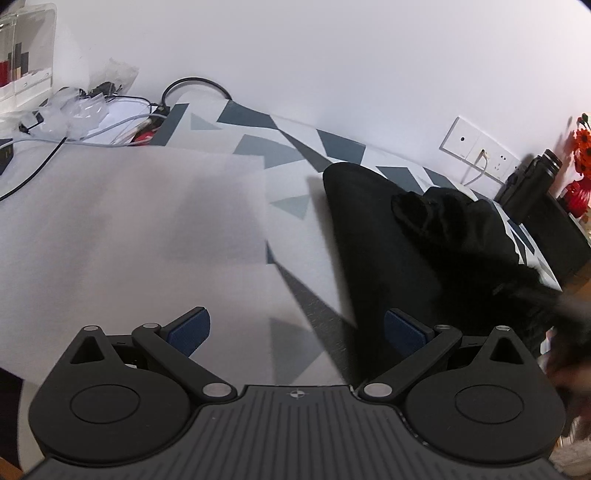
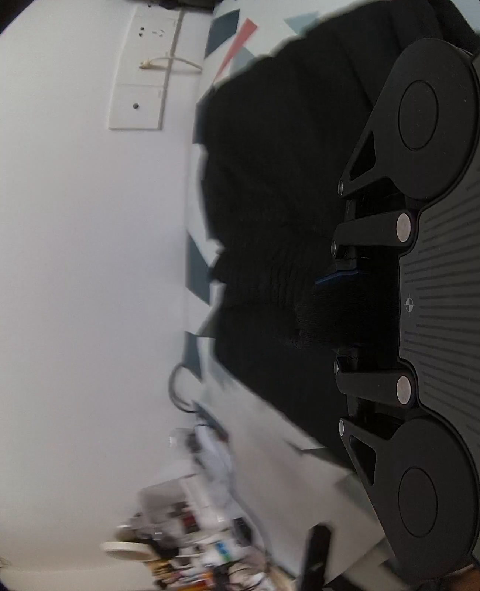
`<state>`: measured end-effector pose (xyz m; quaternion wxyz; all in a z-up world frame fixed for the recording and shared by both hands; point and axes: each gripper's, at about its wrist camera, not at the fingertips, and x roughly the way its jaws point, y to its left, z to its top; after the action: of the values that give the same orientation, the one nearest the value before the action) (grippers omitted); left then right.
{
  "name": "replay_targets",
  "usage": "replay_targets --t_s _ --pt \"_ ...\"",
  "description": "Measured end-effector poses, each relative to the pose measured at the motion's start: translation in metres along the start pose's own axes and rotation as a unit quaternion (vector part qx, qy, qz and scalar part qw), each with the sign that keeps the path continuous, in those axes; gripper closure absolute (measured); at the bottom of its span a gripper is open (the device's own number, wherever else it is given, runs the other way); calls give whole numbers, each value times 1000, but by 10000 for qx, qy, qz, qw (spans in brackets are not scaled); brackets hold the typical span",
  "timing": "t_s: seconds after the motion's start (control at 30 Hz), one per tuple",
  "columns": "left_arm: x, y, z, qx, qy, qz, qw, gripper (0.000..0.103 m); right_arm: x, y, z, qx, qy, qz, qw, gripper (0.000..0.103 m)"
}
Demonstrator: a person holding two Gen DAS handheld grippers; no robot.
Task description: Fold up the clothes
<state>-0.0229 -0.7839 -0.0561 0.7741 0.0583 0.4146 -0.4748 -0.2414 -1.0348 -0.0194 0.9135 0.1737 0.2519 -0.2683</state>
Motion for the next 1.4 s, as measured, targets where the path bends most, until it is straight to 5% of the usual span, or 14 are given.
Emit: replay_targets --t_s 0.1,0.3,0.5,0.77,1.0,1.4 --pt "-1 10 -3 -2 55 -40 10000 1 0 12 -2 -40 -20 -70 10000 66" --pt "7 21 -4 -33 171 -189 9997 1 -16 17 7 216 -18 482 9986 51" --pt "17 16 1 172 269 -421 9986 1 -60 0 29 763 -662 259 9946 39" --pt "37 3 1 376 424 -612 9965 1 -34 -35 58 912 -215 -259 9953 40" --pt "45 7 1 425 506 -123 9977 1 26 -36 69 1035 541 -618 9912 37" --pt "75 -10 30 371 508 137 9979 0 40 -37 64 1233 730 -681 9873 29"
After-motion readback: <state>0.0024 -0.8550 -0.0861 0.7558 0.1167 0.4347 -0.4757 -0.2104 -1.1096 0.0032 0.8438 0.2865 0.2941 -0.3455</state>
